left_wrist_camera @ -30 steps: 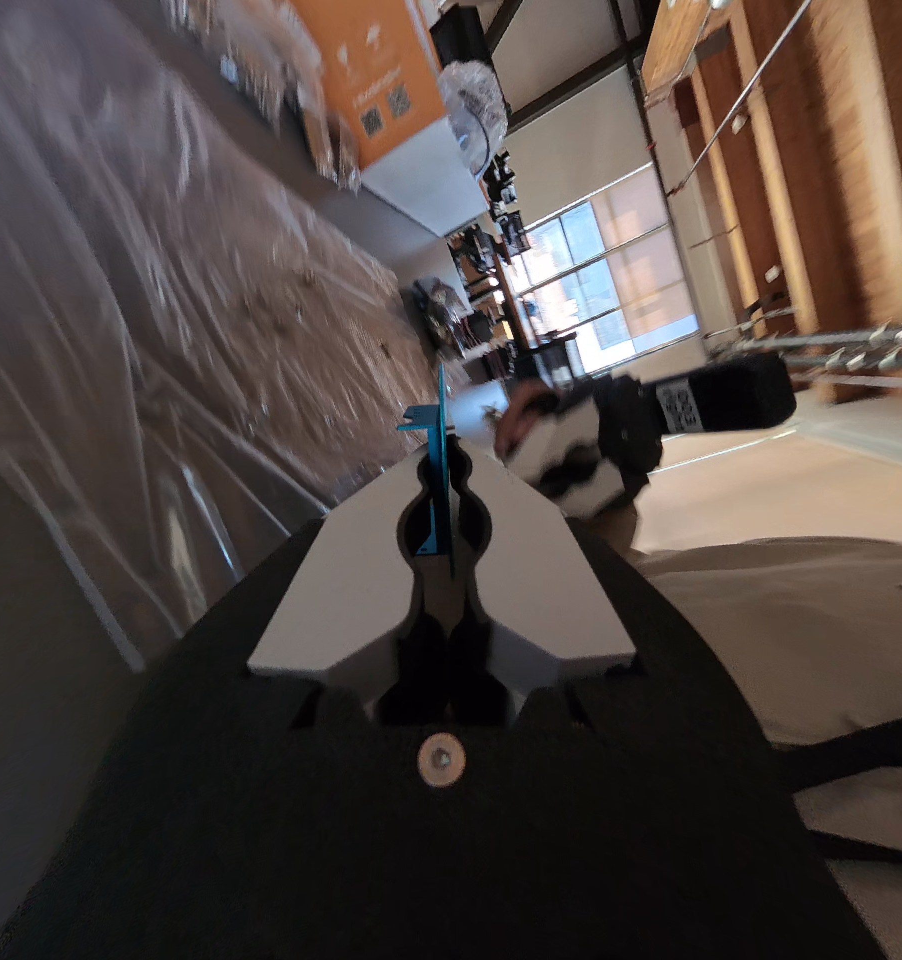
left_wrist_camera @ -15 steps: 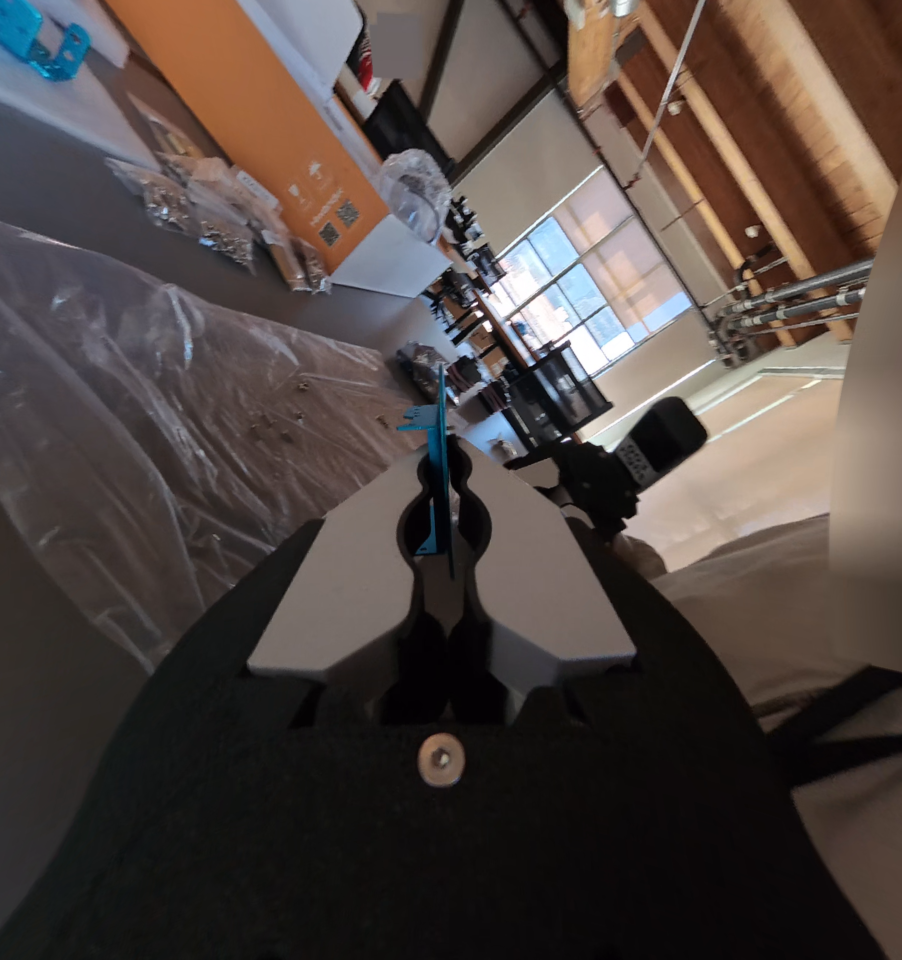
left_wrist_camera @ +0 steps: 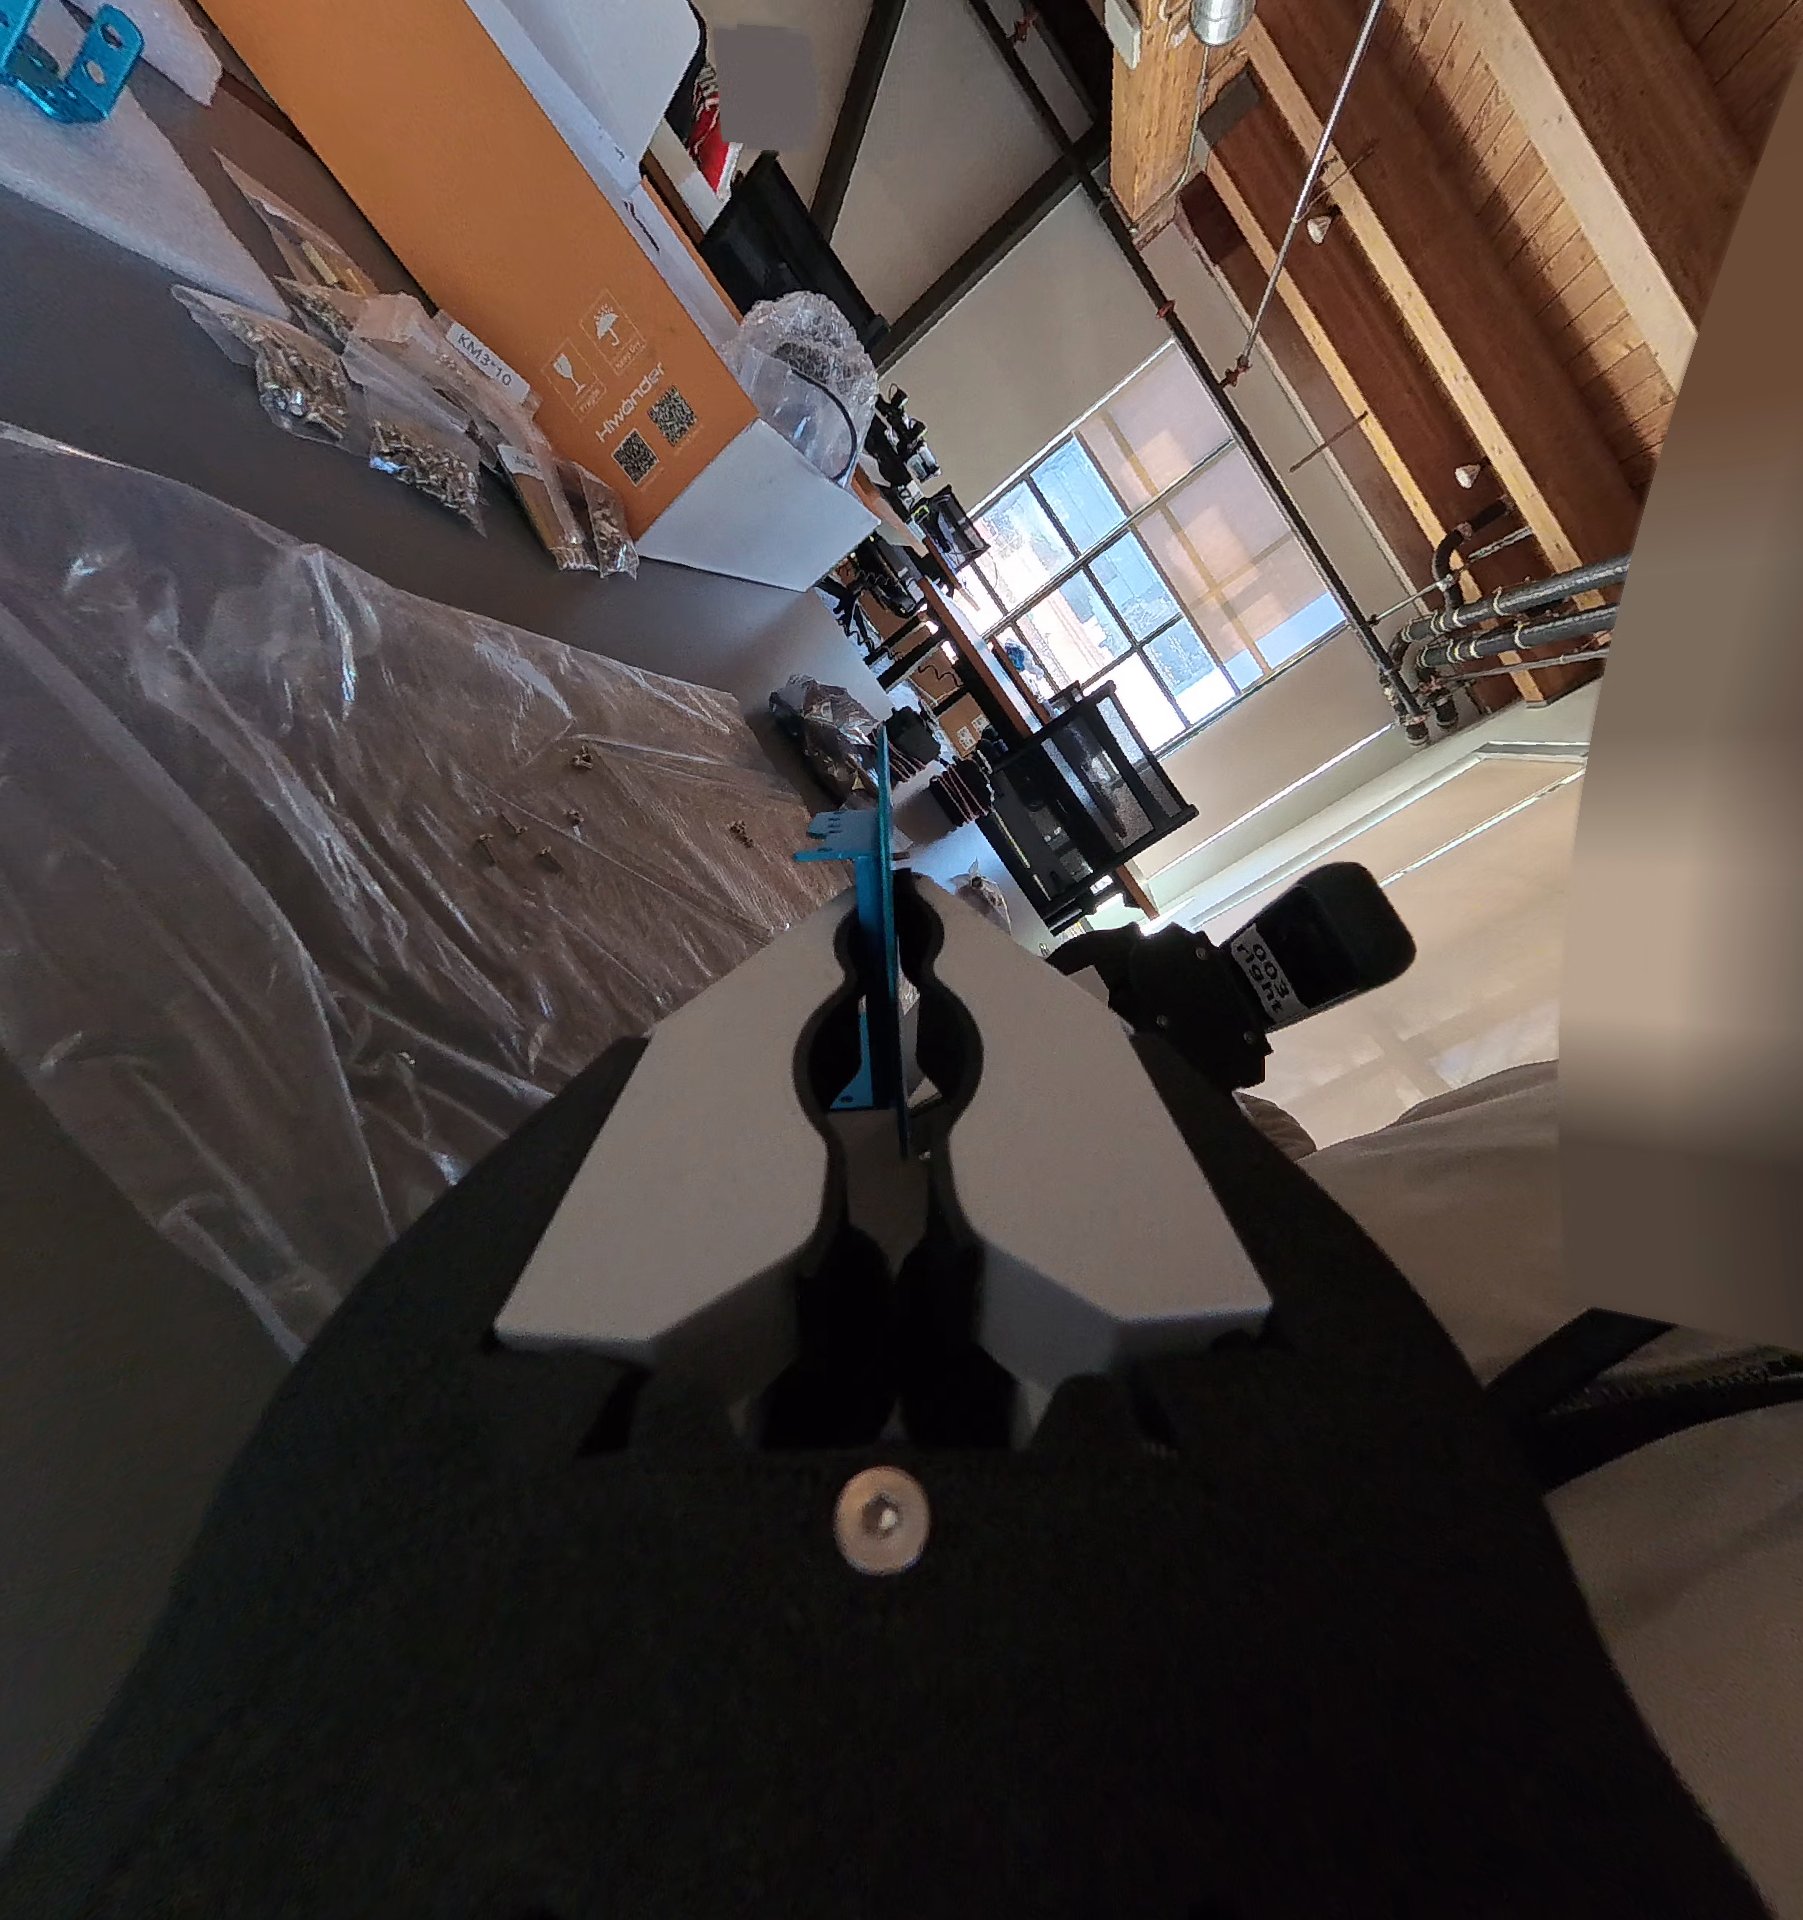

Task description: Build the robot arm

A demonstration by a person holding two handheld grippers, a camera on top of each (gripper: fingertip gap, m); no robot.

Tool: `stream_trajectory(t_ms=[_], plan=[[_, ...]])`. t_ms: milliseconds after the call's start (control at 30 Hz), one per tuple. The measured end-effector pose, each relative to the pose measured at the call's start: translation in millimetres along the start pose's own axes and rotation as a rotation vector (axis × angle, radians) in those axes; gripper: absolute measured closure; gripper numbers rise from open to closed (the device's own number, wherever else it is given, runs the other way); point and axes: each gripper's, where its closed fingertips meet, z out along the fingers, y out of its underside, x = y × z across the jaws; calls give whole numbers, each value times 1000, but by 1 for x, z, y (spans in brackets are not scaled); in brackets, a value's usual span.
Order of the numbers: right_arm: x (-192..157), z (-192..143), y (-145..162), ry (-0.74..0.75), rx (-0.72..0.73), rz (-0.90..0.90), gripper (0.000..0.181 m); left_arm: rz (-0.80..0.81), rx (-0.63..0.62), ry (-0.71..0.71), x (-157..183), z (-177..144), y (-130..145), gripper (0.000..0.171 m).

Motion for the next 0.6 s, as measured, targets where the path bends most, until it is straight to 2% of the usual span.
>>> stream_trajectory(t_ms=[233,600], plan=[[3,2,-1,11,-3,-2,178,5,-13,-2,1,1,3,171],[3,1,0,13,-3,7,175,8,-18,0,2,1,5,171]])
